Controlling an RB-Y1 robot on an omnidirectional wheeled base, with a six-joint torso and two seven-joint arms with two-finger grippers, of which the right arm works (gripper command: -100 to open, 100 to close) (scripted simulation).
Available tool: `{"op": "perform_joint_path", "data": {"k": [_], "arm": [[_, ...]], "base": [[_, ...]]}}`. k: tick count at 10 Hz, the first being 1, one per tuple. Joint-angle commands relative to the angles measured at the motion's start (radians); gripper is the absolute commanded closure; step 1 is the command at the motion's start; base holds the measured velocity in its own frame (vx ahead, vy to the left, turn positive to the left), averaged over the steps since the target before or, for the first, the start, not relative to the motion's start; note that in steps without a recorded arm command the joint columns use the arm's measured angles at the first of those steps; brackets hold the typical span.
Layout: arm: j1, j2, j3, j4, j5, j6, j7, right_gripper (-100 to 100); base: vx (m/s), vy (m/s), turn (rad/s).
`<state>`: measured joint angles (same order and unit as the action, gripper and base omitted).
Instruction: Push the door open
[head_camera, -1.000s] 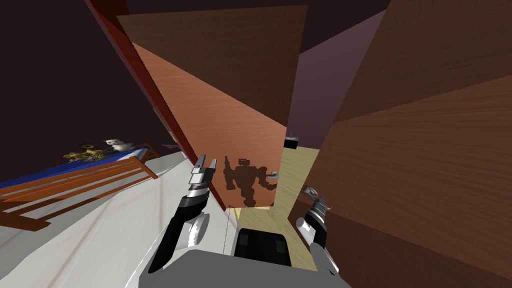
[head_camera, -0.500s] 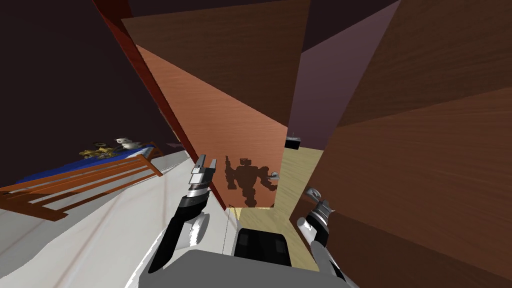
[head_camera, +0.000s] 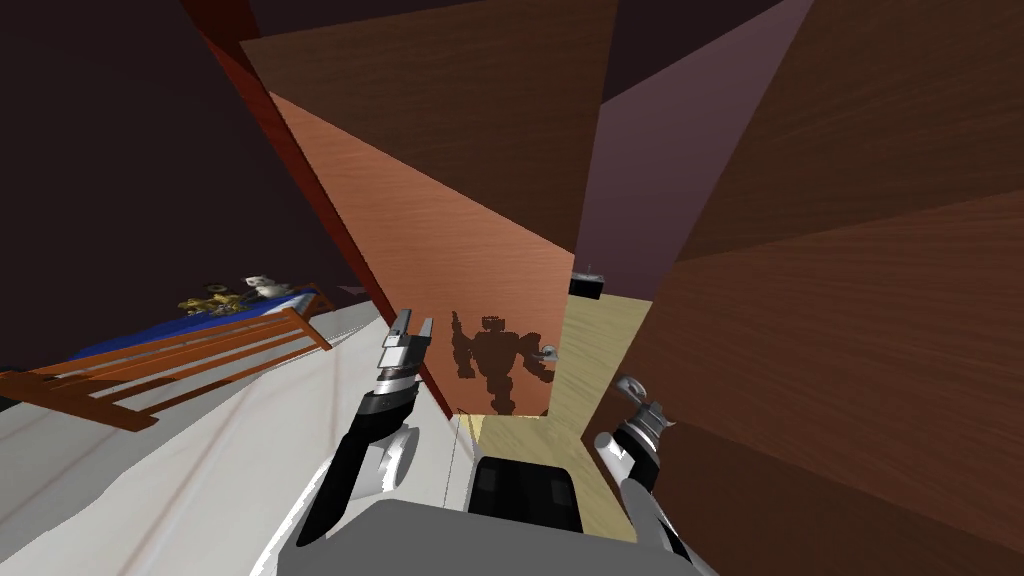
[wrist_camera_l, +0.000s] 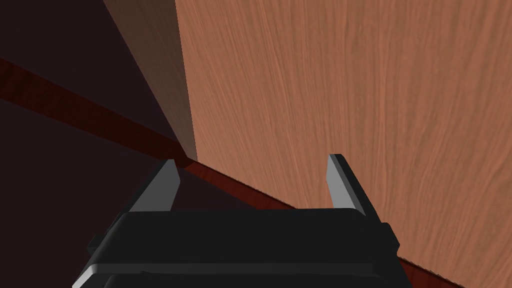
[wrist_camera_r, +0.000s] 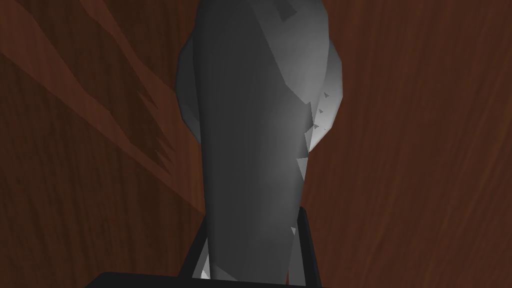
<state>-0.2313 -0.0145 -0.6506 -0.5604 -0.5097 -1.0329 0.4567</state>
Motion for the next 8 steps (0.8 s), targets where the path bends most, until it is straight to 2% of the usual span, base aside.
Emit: {"op": "perform_joint_path", "data": {"k": [1, 3, 6, 8], "arm": [[-0.007, -0.011, -0.044, 0.001, -0.028, -0.035, 0.024, 100], [-0.021, -0.004, -0.091, 0.013, -0.061, -0.057, 0.052, 100], [-0.021, -0.004, -0.091, 0.013, -0.061, -0.057, 0.052, 100], [-0.035, 0.004, -0.134, 0.024, -0.092, -0.077, 0.076, 100]], "base": [[0.035, -0.084, 0.203], [0.059, -0.12, 0.199], [0.025, -0.045, 0.005], [0.025, -0.042, 0.147]]}}
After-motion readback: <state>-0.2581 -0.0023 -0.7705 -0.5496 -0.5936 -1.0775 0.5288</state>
